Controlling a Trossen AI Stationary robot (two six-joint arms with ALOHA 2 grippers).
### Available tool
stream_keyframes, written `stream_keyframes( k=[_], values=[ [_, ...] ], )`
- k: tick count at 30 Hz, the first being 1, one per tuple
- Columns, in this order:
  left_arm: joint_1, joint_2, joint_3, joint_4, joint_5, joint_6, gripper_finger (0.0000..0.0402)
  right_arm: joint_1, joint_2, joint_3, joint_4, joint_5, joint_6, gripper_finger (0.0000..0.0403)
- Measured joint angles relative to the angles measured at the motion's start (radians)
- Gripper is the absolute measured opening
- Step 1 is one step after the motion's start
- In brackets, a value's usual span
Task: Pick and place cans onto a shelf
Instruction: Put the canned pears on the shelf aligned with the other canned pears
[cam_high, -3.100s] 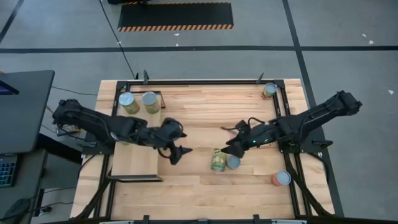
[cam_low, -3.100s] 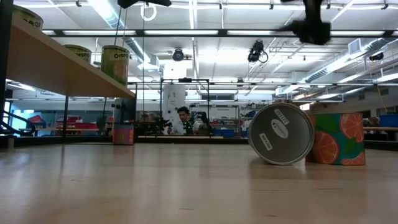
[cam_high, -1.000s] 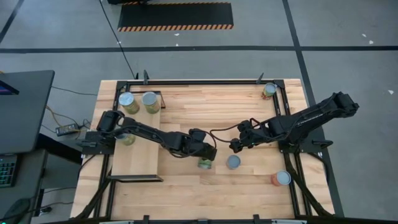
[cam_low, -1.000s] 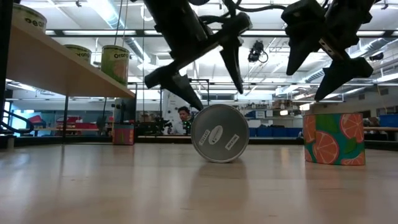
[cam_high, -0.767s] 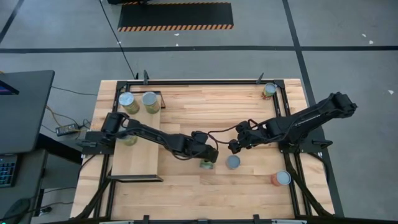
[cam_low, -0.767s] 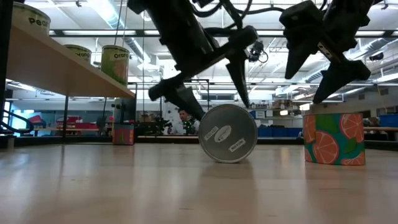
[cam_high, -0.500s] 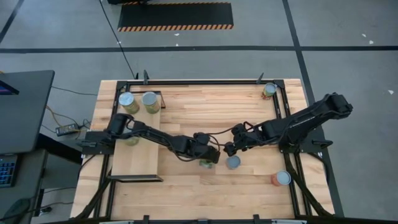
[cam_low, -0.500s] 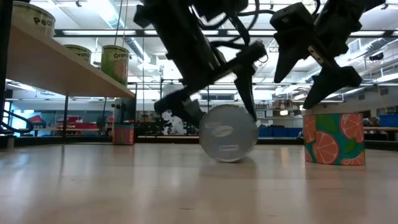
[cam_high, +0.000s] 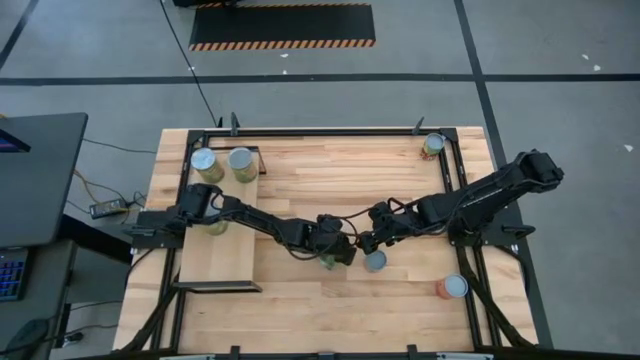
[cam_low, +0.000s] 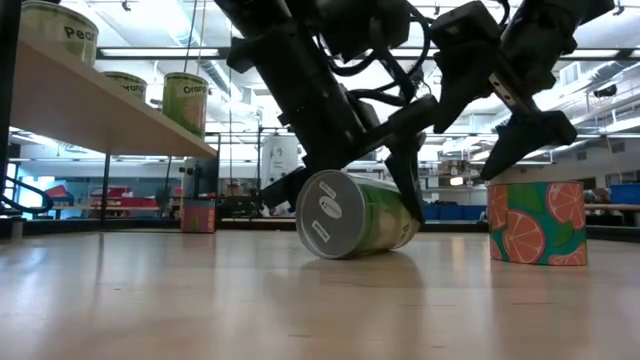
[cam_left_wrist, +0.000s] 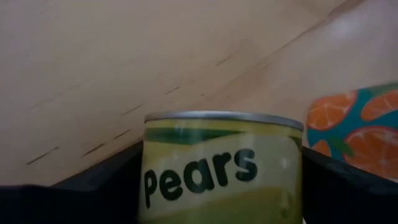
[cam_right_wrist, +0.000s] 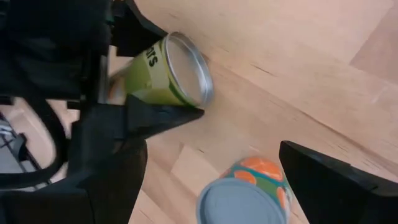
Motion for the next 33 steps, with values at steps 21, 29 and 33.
stream_keyframes(
  k=[21,29,33],
  values=[
    [-0.062,-0.365,-0.001,-0.203,-0.479,0.119,0.0307,0.052,-0.157,0.000,0.159,0.117,-0.352,0.0373],
    [-0.206,-0.559,0.000,-0.427,-0.848,0.068,0.0307,0.057,-0.145,0.001,0.495,0.179,-0.661,0.0373],
    [-0.290,-0.592,-0.001,-0.606,-0.990,-0.035,0.0307,0.050,-0.117,0.002,0.657,0.178,-0.836,0.0373]
  ],
)
